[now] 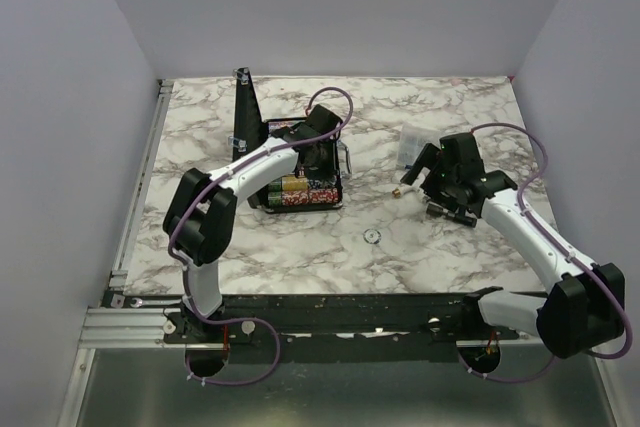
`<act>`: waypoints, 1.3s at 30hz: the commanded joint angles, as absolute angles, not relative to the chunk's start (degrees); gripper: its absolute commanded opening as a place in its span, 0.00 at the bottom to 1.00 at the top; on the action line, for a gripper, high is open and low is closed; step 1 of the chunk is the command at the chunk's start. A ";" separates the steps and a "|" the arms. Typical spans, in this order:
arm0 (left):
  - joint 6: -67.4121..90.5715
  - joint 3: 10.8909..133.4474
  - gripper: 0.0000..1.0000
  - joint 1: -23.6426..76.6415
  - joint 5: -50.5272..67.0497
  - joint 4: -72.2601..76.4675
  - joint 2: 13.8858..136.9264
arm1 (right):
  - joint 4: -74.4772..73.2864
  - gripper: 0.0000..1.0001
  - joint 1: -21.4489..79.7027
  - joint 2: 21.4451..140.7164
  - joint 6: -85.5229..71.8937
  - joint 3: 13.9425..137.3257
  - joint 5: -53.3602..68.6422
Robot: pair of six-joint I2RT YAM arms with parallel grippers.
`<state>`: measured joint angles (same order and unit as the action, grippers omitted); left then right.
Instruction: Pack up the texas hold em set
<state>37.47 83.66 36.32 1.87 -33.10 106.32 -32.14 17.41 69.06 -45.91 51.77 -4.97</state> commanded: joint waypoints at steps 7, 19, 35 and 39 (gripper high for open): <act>35.00 87.51 0.00 35.51 -0.26 -37.69 109.27 | -29.39 1.00 16.87 70.60 -42.89 49.49 -3.49; 35.15 89.69 0.00 35.33 1.77 -37.51 111.59 | -29.00 1.00 16.56 70.31 -42.63 48.57 -2.40; 36.05 91.55 0.00 35.07 -6.15 -41.93 113.98 | -27.05 1.00 16.51 69.07 -42.20 46.59 1.41; 35.95 91.75 0.03 35.07 -5.59 -41.74 114.06 | -25.95 1.00 16.51 69.05 -39.70 46.02 4.73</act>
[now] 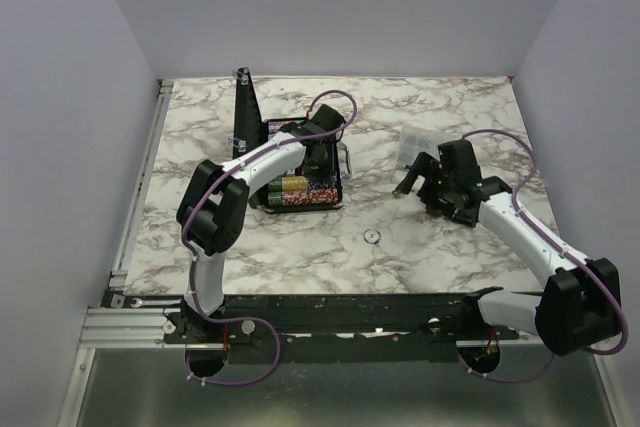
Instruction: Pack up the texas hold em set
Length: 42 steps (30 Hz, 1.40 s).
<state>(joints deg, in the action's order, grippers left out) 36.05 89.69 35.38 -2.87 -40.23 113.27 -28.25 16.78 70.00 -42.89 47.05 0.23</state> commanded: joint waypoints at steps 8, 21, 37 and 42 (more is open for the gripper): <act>35.95 92.16 0.38 35.05 -5.65 -41.84 113.50 | -24.35 1.00 16.69 69.65 -37.93 45.37 12.84; 33.83 81.35 0.63 34.80 10.67 -34.53 93.45 | -34.00 0.98 25.96 81.77 -56.79 49.92 12.26; 31.32 66.20 0.80 34.80 23.74 -25.78 68.96 | -52.01 0.79 31.05 101.50 -74.37 62.09 7.05; 33.09 65.28 0.80 34.80 27.81 -23.14 67.92 | -53.92 0.78 31.99 106.38 -75.78 65.77 7.85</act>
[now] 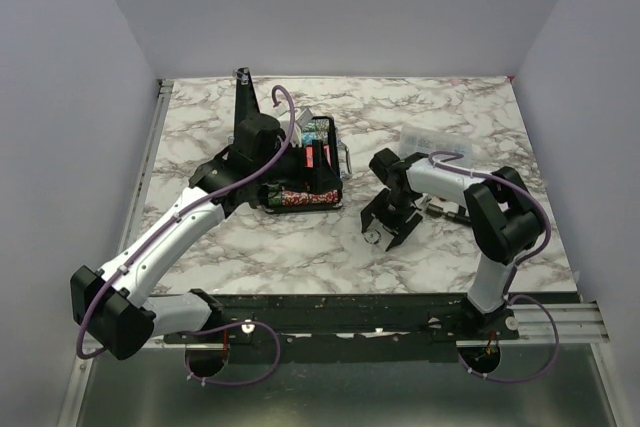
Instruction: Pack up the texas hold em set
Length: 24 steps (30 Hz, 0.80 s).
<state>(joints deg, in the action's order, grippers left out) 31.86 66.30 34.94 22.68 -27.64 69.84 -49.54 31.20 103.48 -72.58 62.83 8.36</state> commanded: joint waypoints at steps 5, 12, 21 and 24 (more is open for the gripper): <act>34.44 64.43 0.80 34.80 30.10 -21.68 67.85 | -53.53 0.68 32.05 107.90 -77.65 65.61 7.58; 34.63 64.34 0.80 34.82 30.69 -21.49 67.76 | -52.97 0.57 32.07 109.99 -78.12 65.51 6.40; 35.23 63.07 0.80 35.48 29.91 -20.24 67.99 | -52.43 0.41 32.16 109.32 -79.11 62.91 4.13; 35.24 62.57 0.80 35.68 29.26 -20.14 68.35 | -51.88 0.35 32.17 108.19 -79.15 62.96 4.39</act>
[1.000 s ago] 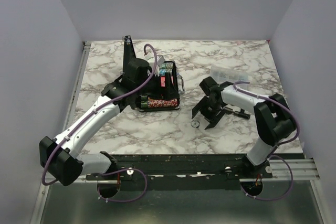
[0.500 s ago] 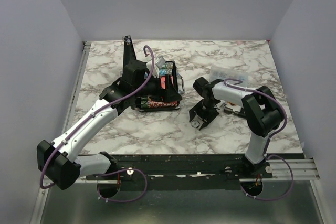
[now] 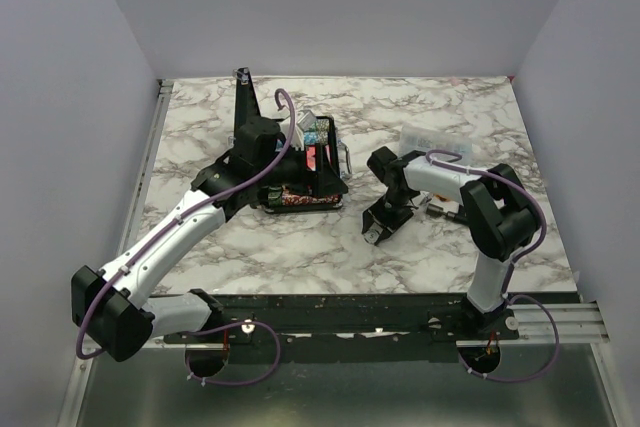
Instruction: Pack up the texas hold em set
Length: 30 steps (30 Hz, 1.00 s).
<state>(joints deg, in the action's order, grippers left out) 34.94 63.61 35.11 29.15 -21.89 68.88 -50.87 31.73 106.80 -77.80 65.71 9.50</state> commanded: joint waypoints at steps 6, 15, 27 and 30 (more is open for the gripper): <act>35.80 58.40 0.80 35.62 27.35 -18.58 68.88 | -53.01 0.09 32.16 106.12 -78.33 65.05 4.58; 39.42 49.85 0.79 35.91 26.87 -10.87 71.44 | -57.64 0.01 32.15 104.41 -76.83 69.67 7.44; 52.26 38.48 0.79 37.24 30.33 14.08 79.70 | -54.91 0.01 31.77 99.78 -77.88 69.98 12.22; 56.37 36.88 0.75 37.36 30.11 20.50 83.26 | -54.34 0.01 31.66 98.39 -79.11 70.54 12.47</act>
<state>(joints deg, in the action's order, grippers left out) 48.90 39.38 36.88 28.84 6.46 78.98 -54.85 31.81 101.30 -77.17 68.42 10.68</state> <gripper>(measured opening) 0.783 0.434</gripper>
